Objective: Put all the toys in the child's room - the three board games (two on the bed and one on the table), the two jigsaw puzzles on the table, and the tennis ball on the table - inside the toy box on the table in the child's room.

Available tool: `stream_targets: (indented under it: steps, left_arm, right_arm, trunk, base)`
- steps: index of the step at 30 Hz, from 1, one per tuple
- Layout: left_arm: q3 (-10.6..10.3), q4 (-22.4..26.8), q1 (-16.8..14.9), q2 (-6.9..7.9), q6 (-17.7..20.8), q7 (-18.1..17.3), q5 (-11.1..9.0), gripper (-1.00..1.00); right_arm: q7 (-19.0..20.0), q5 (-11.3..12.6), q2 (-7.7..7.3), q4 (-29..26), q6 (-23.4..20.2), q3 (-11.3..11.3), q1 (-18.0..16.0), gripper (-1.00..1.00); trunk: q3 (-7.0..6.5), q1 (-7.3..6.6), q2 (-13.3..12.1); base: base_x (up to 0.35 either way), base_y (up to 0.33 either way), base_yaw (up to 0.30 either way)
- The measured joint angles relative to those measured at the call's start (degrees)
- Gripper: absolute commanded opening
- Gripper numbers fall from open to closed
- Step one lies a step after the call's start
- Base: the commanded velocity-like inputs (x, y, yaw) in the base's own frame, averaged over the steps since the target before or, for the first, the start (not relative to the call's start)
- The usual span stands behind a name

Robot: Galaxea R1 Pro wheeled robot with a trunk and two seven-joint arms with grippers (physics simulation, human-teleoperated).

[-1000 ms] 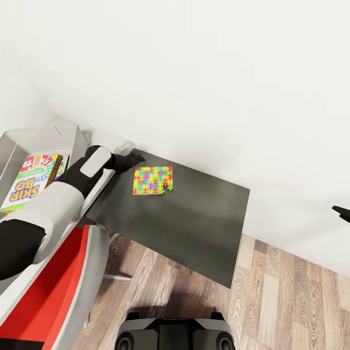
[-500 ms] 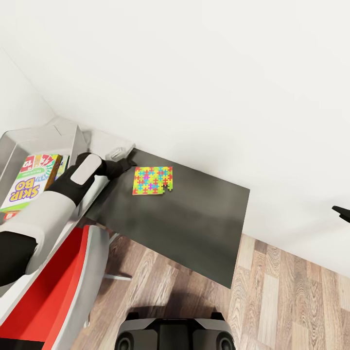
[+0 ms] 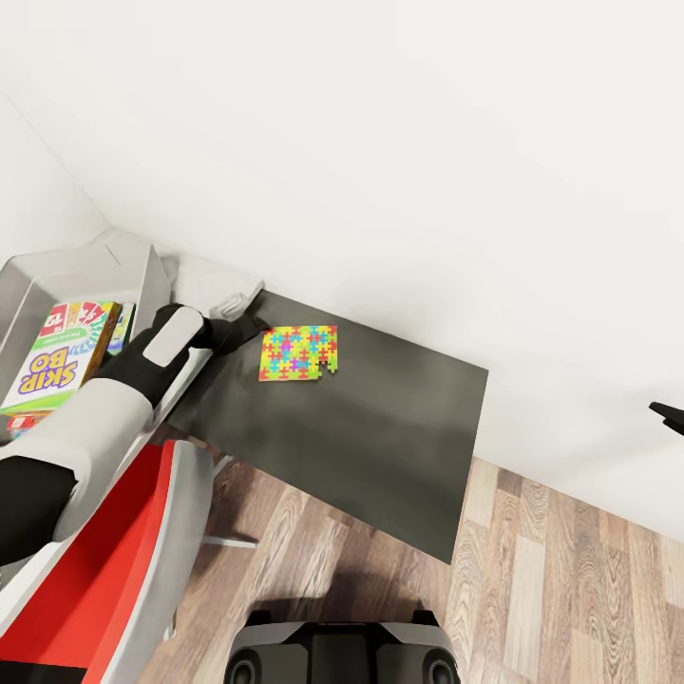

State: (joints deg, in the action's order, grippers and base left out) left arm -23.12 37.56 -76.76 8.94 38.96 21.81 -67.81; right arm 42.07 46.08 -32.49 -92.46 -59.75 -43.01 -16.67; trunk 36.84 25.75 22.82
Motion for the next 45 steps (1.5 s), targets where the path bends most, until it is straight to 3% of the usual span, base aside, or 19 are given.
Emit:
stream_targets:
  steps: [10, 24, 45]
  left_arm:
    - [-0.1, 0.0, 0.0, -0.74, 0.0, 0.0, 0.0, 1.00]
    - [-0.1, 0.0, 0.1, -0.81, -0.1, 0.0, 0.0, 1.00]
    - [-0.1, 0.0, 0.1, -0.80, -0.2, 0.0, 0.0, 1.00]
  right_arm:
    - [0.0, 0.0, -0.09, 0.0, 0.0, -0.1, 0.0, 1.00]
    - [0.1, 0.0, 0.02, 0.0, 0.0, -1.8, 0.0, 1.00]
    - [0.1, 0.1, 0.06, 0.0, 0.0, -2.2, 0.0, 1.00]
  trunk:
    - [0.05, 0.00, 0.0]
    - [0.52, 0.00, 0.0]
    - [1.18, 0.00, 0.0]
  base:
    - [0.000, 0.000, 0.000]
    - [0.000, 0.000, 0.000]
    - [0.000, 0.000, 0.000]
